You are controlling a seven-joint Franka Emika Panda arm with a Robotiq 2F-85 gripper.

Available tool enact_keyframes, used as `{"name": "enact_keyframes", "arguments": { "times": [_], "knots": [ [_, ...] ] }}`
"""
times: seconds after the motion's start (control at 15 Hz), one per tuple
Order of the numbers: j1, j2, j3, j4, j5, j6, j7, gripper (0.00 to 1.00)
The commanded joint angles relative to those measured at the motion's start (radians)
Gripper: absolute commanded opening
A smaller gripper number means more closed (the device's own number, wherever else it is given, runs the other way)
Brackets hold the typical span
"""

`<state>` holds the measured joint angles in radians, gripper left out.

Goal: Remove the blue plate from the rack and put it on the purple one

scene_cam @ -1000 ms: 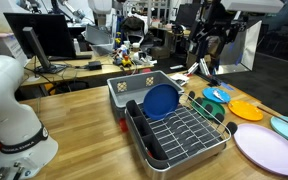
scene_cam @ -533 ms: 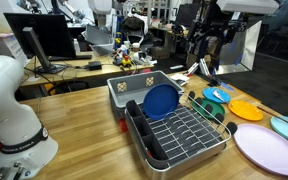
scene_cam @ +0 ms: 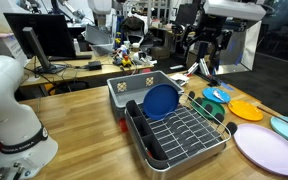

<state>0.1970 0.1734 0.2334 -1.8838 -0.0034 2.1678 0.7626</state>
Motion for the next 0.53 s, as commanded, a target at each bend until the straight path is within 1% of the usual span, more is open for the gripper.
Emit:
{"name": "enact_keyframes", "arguments": {
  "times": [0.0, 0.2, 0.47],
  "knots": [
    [0.041, 0.094, -0.029, 0.090, 0.069, 0.002, 0.154, 1.00],
    [0.063, 0.171, -0.039, 0.136, 0.130, 0.079, 0.276, 1.00],
    [0.083, 0.223, -0.049, 0.137, 0.209, 0.246, 0.408, 1.00]
  ]
}}
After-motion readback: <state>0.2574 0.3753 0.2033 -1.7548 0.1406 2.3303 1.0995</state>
